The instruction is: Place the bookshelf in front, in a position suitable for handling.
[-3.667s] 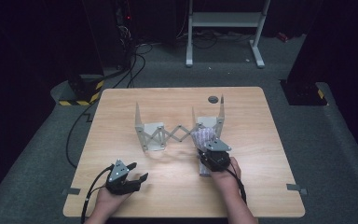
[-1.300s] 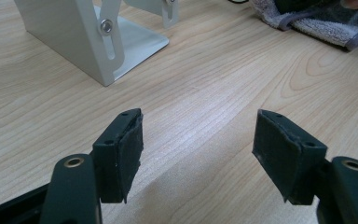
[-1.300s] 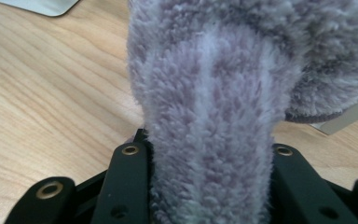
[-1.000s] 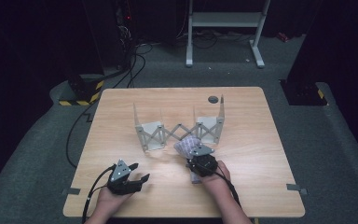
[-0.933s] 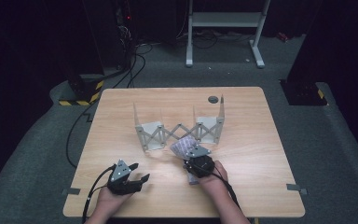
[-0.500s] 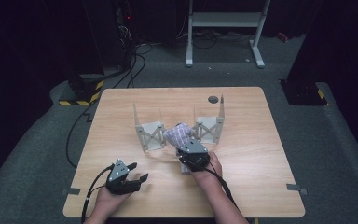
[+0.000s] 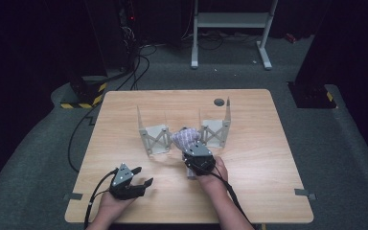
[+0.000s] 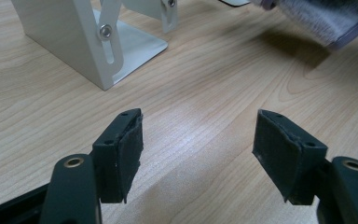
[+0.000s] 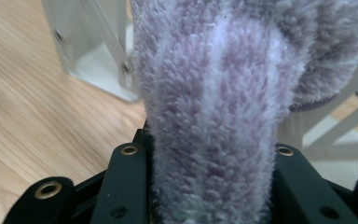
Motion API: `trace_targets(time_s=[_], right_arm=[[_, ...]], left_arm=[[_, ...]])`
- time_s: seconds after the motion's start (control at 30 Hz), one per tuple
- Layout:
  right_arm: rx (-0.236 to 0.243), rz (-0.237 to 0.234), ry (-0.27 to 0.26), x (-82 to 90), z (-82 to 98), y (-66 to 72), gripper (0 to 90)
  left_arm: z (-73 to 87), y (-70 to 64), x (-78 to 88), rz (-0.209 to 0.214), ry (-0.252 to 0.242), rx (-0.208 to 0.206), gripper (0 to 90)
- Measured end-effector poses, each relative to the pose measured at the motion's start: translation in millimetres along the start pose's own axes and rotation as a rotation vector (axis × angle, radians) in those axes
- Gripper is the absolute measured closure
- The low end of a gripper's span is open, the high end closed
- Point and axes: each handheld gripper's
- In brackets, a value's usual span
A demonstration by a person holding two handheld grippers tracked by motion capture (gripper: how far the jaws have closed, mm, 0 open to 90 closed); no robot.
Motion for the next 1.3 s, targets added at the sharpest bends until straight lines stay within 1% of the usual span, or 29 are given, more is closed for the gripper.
trace_targets(time_s=[0.07, 0.23, 0.3, 0.37, 0.53, 0.67, 0.87, 0.97, 1.03, 1.1, 1.13, 1.2, 1.23, 1.3], right_arm=[[-0.028, 0.001, 0.019, -2.7, 6.5, -2.6, 64.6], [-0.036, -0.01, 0.093, -7.8, 20.8, -3.7, 64.5], [-0.045, -0.029, 0.131, -10.2, 26.4, -3.3, 64.4], [-0.04, -0.043, 0.167, -13.1, 31.7, -1.6, 64.3], [-0.041, -0.037, 0.152, -12.3, 32.3, -0.8, 64.2], [-0.038, -0.017, 0.11, -8.3, 25.6, -1.0, 64.2], [-0.033, 0.007, 0.034, -2.3, 5.1, -0.3, 64.2], [-0.007, 0.02, -0.016, 2.6, -7.7, 0.1, 64.2], [0.002, 0.026, -0.046, 7.0, -18.1, -0.7, 64.1], [0.01, 0.038, -0.09, 12.3, -28.1, -2.1, 64.1], [0.014, 0.042, -0.1, 14.1, -32.2, -3.1, 64.1], [0.003, 0.04, -0.111, 16.2, -35.6, -3.9, 64.1], [0.001, 0.038, -0.106, 15.6, -34.7, -3.7, 64.1], [0.001, 0.033, -0.075, 11.6, -27.8, -1.5, 64.1]], left_arm=[[0.1, -0.3, -0.3, 0.001, 0.0, 0.0, 33.0], [0.4, -1.1, -1.0, 0.004, 0.002, -0.004, 33.0], [0.1, -1.7, -1.1, 0.007, 0.003, -0.005, 33.0], [-0.1, -2.0, -1.2, 0.008, 0.003, -0.006, 33.0], [0.2, -2.5, -2.2, 0.006, 0.003, -0.005, 33.0], [0.6, -2.7, -2.8, 0.008, 0.008, -0.005, 33.0], [1.1, -2.2, -3.2, 0.009, 0.013, -0.007, 33.0], [0.9, -1.6, -2.3, 0.005, 0.006, -0.001, 33.0], [0.8, -0.5, -1.9, 0.006, 0.005, -0.001, 33.0], [0.7, -0.1, -1.7, 0.006, 0.005, -0.001, 33.0], [0.6, -0.2, -1.5, 0.007, 0.003, -0.001, 33.0], [0.1, -0.1, -0.6, 0.005, -0.003, 0.0, 33.0], [-0.2, 0.1, 0.0, 0.004, -0.005, 0.0, 33.0], [-0.7, 0.8, 0.8, 0.001, -0.009, 0.004, 33.0]])
Point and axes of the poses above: each handheld gripper's, and its own axes: x roughly backward along the jaws, z roughly out of its underside, y roughly to its left, and after that the axes turned 14 degrees about -y, right-handed
